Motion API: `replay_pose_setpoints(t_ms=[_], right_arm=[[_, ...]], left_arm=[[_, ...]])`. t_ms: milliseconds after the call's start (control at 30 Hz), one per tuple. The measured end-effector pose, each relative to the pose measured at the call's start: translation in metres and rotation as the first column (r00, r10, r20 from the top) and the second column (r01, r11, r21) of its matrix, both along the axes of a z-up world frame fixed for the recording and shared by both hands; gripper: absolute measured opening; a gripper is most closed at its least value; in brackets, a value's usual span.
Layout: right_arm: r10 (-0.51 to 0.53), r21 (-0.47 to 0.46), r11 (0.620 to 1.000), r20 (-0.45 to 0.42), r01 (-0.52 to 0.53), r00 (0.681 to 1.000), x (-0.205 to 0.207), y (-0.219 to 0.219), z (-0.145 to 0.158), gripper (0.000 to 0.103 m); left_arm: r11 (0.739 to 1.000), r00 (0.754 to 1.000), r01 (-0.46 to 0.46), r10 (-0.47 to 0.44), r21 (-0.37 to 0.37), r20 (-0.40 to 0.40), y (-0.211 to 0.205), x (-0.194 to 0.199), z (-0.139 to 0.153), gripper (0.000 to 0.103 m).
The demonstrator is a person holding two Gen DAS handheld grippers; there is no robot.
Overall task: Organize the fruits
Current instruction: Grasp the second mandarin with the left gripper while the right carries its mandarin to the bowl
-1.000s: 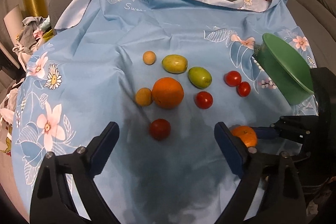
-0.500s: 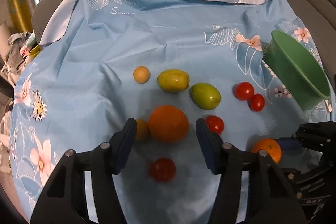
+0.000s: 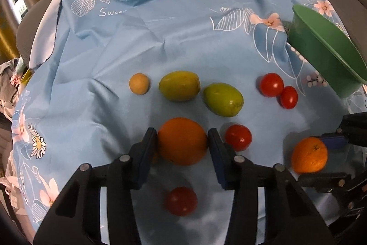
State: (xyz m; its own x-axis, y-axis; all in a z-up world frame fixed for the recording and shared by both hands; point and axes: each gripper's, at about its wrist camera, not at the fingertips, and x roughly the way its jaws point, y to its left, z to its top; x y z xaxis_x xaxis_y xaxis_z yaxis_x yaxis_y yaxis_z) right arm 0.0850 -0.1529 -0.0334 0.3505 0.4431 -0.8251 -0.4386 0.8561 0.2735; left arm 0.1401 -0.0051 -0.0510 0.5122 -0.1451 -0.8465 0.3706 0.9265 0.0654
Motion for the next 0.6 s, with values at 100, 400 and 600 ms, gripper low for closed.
replay_pose_setpoints(t_ms=[100, 400, 600], right_arm=[[-0.009, 0.001, 1.0, 0.006, 0.009, 1.0, 0.0, -0.002, 0.002, 0.044], [-0.041, 0.039, 0.998, 0.039, 0.04, 0.998, -0.01, -0.016, 0.018, 0.044], [-0.102, 0.077, 0.992, 0.096, 0.095, 0.99, -0.016, -0.04, 0.038, 0.044]], left_arm=[[0.999, 1.0, -0.008, 0.007, -0.043, -0.018, 0.004, 0.001, 0.001, 0.044], [0.979, 0.999, -0.047, 0.048, -0.197, -0.003, 0.008, -0.022, 0.028, 0.044], [0.961, 0.998, 0.042, -0.028, -0.274, 0.053, -0.024, -0.042, 0.065, 0.044]])
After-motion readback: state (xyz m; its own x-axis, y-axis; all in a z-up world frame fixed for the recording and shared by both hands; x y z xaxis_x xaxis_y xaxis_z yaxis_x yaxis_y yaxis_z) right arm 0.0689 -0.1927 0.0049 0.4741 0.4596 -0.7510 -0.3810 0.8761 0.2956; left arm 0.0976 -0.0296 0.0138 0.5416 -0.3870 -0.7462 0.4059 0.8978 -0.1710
